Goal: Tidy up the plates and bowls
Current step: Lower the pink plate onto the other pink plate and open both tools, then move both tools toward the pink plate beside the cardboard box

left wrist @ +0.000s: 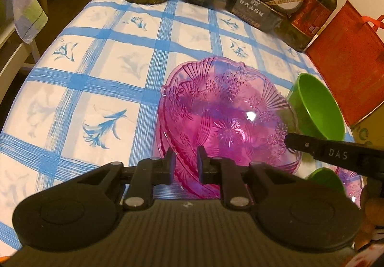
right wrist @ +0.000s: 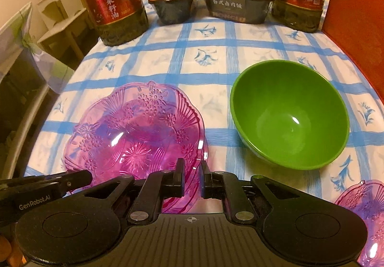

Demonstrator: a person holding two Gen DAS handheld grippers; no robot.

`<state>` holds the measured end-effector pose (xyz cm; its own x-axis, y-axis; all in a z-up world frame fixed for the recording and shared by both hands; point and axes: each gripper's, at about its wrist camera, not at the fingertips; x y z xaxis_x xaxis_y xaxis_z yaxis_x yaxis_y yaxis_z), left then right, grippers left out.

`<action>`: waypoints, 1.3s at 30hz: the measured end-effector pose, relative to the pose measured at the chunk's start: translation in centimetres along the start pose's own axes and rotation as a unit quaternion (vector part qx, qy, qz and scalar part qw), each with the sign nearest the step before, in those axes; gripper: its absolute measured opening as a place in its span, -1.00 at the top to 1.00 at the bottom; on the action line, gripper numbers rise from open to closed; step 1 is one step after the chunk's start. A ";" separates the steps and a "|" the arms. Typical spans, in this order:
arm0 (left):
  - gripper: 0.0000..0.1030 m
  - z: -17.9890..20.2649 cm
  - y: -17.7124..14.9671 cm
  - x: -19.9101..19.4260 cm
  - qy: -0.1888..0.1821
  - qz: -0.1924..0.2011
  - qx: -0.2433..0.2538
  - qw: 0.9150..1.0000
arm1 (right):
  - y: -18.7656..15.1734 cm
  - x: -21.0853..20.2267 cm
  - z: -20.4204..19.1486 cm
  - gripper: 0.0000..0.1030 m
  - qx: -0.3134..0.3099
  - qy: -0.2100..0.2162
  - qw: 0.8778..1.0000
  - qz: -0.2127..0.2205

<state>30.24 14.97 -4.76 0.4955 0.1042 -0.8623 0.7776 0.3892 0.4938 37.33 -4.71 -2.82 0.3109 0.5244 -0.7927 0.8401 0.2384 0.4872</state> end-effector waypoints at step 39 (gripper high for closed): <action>0.55 1.4 -3.0 -10.3 -0.014 0.078 0.022 0.997 | -4.1 -11.2 -1.4 0.48 0.026 0.019 0.995 0.096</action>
<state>23.37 11.49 2.79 0.6224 0.1347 -0.7710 0.7056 0.3299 0.6272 29.82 -10.36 4.58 0.4522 0.5863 -0.6722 0.7890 0.0886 0.6080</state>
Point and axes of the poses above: each gripper's, at about its wrist camera, not at the fingertips, and x roughly the way its jaws point, z to its right, y to its top, and after that the axes turned 11 degrees about y, right-handed
